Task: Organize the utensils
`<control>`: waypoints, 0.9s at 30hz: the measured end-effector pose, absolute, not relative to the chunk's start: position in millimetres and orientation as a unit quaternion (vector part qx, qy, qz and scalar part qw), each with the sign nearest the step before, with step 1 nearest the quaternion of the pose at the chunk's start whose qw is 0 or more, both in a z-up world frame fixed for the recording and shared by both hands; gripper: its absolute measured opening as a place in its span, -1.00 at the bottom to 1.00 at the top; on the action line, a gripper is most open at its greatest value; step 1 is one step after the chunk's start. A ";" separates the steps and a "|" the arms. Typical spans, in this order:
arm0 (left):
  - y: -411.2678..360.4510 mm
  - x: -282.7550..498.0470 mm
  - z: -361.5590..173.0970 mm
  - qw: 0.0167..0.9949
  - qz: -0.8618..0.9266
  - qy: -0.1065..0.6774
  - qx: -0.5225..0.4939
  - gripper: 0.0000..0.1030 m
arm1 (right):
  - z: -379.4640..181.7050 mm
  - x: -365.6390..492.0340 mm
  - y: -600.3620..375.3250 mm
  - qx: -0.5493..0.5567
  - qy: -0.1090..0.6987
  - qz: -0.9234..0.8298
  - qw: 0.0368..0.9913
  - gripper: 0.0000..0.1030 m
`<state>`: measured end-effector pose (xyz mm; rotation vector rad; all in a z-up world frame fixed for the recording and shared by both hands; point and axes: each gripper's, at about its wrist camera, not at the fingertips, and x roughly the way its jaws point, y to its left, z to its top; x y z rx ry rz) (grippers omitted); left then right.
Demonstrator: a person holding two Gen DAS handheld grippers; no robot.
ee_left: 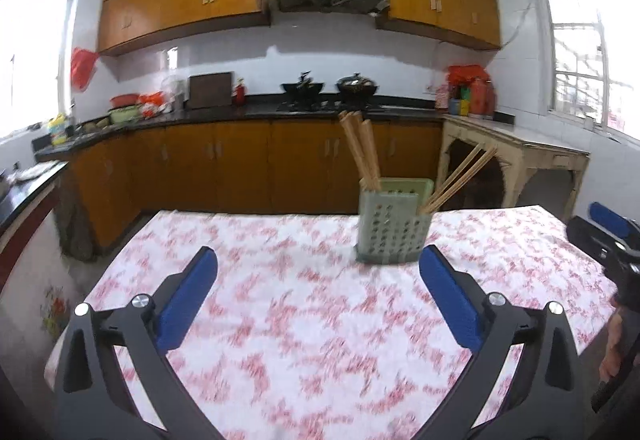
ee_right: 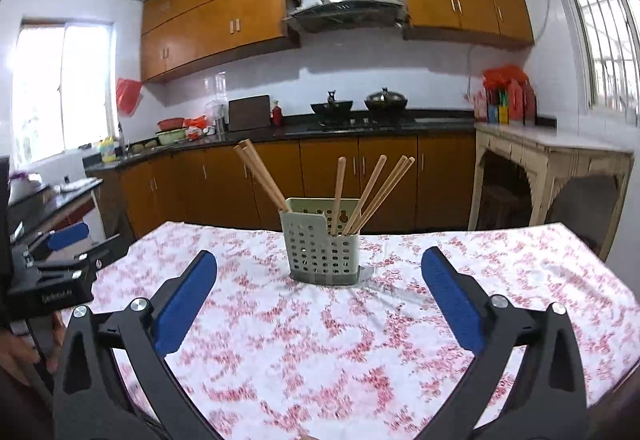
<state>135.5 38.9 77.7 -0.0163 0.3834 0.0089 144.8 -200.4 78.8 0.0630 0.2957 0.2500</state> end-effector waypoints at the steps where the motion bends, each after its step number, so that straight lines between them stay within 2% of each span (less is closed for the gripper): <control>1: 41.9 129.1 73.4 0.981 0.010 0.194 -0.015 0.92 | 74.5 136.6 -199.5 0.027 0.143 0.125 0.981 0.97; 17: 45.8 74.3 18.2 0.976 0.039 0.213 -0.014 0.92 | 7.1 84.0 -193.2 0.020 0.192 0.104 0.976 0.97; 27: 25.4 63.8 -3.9 0.974 0.031 0.223 0.020 0.92 | -5.5 76.4 -206.4 0.048 0.206 0.081 0.974 0.97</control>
